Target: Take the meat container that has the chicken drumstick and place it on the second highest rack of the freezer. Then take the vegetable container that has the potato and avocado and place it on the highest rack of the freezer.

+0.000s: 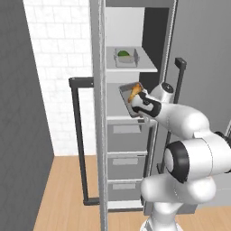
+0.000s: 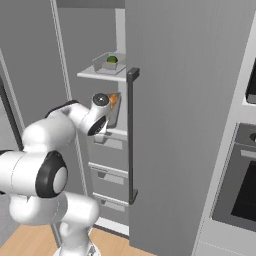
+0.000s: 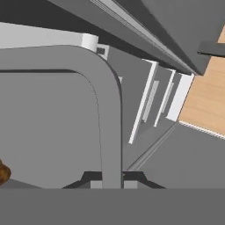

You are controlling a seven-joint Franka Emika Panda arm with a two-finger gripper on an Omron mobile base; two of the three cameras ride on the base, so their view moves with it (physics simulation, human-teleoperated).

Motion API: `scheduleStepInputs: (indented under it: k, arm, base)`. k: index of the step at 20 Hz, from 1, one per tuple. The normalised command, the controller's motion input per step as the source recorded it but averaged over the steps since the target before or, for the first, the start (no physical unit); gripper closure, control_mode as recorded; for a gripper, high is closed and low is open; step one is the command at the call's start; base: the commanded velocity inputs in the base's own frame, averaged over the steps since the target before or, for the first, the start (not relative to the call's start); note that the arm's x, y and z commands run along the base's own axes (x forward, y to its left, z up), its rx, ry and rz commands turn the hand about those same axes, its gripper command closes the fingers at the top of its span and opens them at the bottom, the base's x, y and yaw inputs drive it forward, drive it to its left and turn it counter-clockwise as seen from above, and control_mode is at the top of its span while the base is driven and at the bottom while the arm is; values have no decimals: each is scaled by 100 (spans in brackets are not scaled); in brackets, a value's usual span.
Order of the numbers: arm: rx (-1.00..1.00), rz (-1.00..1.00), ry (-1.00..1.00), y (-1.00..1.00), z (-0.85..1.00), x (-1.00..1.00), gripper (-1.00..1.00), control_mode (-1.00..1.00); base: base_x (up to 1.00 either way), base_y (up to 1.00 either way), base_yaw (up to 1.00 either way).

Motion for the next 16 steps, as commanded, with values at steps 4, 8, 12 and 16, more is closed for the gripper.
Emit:
scheduleStepInputs:
  k: [4, 8, 12, 16]
  arm:
    - [-1, -3, 0, 1, -3, 29, 100, -100]
    - [-4, -4, 0, 0, -10, 30, 100, -100]
    - [-3, -4, 0, 5, -12, 36, 100, -100]
    - [-2, -2, 0, 13, -9, 28, 100, -100]
  base:
    - [0, 0, 0]
    - [0, 0, 0]
    - [0, 0, 0]
    - [0, 0, 0]
